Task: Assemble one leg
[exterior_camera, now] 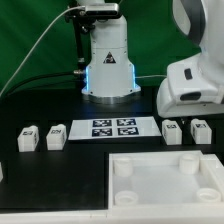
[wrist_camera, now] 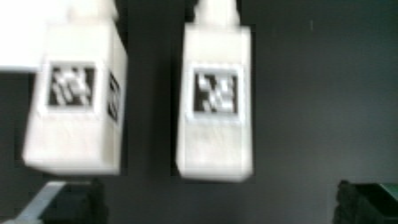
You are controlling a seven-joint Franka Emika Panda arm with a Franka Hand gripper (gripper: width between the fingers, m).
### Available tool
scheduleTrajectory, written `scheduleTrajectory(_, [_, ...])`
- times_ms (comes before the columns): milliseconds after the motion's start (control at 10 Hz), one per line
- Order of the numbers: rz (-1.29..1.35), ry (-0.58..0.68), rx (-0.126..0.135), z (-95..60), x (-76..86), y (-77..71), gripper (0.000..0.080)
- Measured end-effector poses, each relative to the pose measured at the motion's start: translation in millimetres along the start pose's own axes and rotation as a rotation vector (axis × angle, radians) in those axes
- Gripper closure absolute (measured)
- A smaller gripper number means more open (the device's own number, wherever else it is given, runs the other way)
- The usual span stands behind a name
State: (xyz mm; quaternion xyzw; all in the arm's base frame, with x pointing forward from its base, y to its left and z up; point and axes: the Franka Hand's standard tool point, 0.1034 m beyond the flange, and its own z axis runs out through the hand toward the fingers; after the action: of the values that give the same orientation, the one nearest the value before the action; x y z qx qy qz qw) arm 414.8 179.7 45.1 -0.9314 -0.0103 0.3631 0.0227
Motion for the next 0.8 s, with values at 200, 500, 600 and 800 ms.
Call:
scheduleTrajectory(200, [0.002, 0.008, 0.0, 1.6, 0.8, -1.2, 0.015])
scheduleTrajectory(500, [0.052, -0.037, -0.017, 34.8, -5.1, -4.1, 0.015])
scheduleTrajectory(600, [0.056, -0.039, -0.02, 42.7, -6.6, -3.8, 0.015])
scheduleTrajectory(800, [0.06, -0.045, -0.025, 53.6, -6.8, -5.6, 0.015])
